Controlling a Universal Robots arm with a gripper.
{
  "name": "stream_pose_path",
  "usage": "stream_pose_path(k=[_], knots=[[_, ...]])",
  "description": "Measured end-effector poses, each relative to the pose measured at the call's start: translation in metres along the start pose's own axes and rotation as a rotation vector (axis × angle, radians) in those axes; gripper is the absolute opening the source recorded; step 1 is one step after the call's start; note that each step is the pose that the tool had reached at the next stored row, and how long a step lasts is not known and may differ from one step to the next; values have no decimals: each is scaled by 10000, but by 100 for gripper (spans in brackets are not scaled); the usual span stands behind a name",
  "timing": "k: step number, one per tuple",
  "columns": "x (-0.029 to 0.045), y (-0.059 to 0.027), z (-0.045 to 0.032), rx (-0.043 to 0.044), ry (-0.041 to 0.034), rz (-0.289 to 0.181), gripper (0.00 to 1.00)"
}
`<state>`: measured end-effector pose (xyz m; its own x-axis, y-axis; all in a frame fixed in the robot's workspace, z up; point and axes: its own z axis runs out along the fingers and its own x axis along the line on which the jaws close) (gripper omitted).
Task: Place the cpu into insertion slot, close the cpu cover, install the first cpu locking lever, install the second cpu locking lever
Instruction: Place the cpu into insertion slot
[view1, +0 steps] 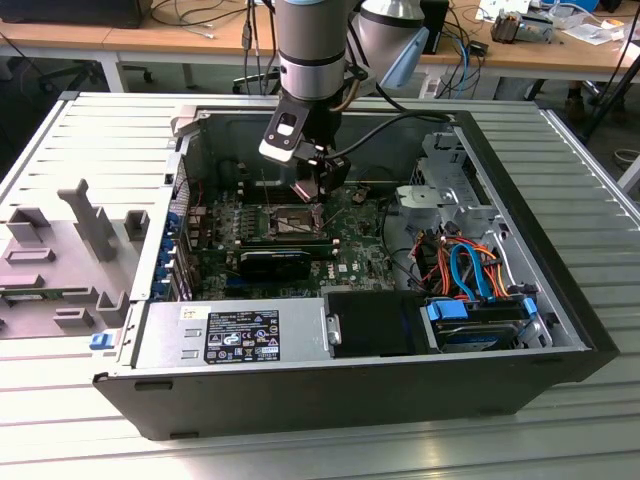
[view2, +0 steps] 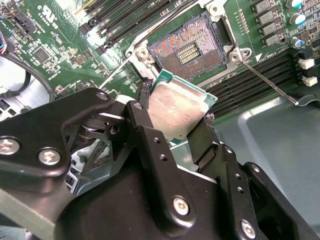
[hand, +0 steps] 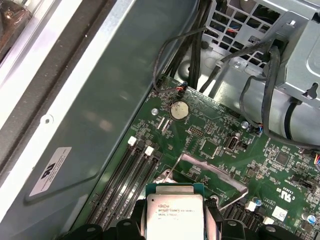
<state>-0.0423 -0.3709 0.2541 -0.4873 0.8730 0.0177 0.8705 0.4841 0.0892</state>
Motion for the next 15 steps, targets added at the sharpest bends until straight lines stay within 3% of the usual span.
stream_pose_path(k=[15], knots=[[0, 0, 1, -1, -10, 104, 55]])
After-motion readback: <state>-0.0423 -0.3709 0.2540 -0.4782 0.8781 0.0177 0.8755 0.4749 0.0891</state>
